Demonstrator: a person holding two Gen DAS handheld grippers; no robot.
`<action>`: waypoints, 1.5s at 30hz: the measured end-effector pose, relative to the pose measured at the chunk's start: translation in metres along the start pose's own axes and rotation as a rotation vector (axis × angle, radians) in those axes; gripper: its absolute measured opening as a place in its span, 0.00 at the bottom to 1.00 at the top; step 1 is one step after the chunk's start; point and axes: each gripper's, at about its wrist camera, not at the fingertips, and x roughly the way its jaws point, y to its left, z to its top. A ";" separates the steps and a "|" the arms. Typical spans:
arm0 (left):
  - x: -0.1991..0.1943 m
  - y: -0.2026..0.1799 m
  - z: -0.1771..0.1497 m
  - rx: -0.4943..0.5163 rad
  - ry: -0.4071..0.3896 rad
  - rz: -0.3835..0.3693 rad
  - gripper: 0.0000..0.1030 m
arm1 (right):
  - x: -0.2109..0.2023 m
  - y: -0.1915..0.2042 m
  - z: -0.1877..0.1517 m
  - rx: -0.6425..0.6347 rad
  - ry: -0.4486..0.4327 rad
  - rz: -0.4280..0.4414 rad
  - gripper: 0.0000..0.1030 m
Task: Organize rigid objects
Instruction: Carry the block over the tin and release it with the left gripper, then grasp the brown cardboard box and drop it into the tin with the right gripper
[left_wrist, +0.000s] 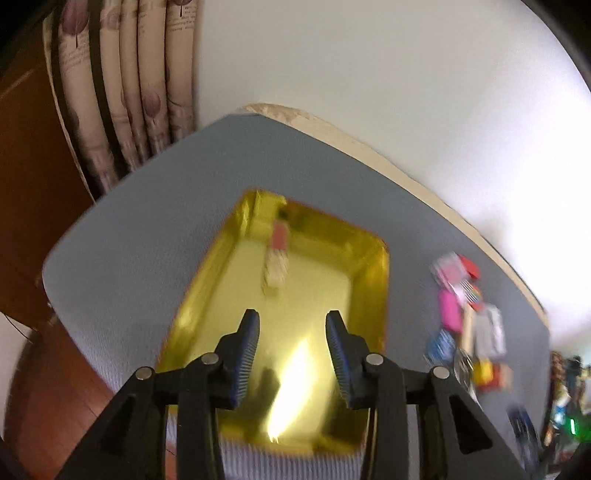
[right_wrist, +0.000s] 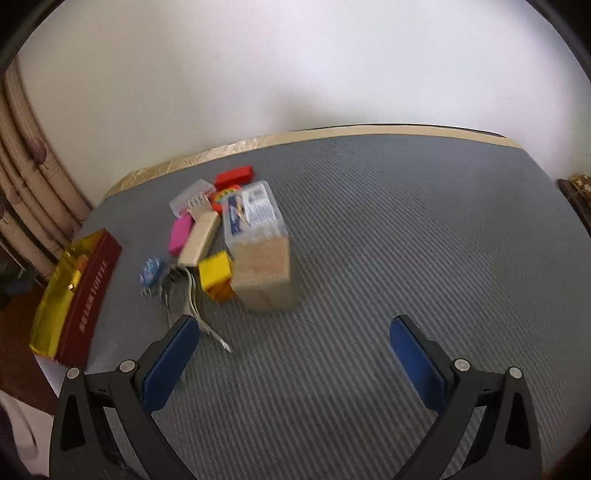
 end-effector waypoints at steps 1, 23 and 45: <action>-0.005 -0.001 -0.011 0.006 0.009 -0.004 0.37 | 0.006 0.005 0.004 -0.026 0.002 -0.003 1.00; -0.005 0.005 -0.107 0.063 0.018 0.083 0.37 | 0.015 0.028 0.023 -0.155 0.030 0.015 0.41; -0.002 0.054 -0.098 -0.046 -0.059 0.228 0.38 | 0.089 0.348 0.041 -0.479 0.237 0.355 0.42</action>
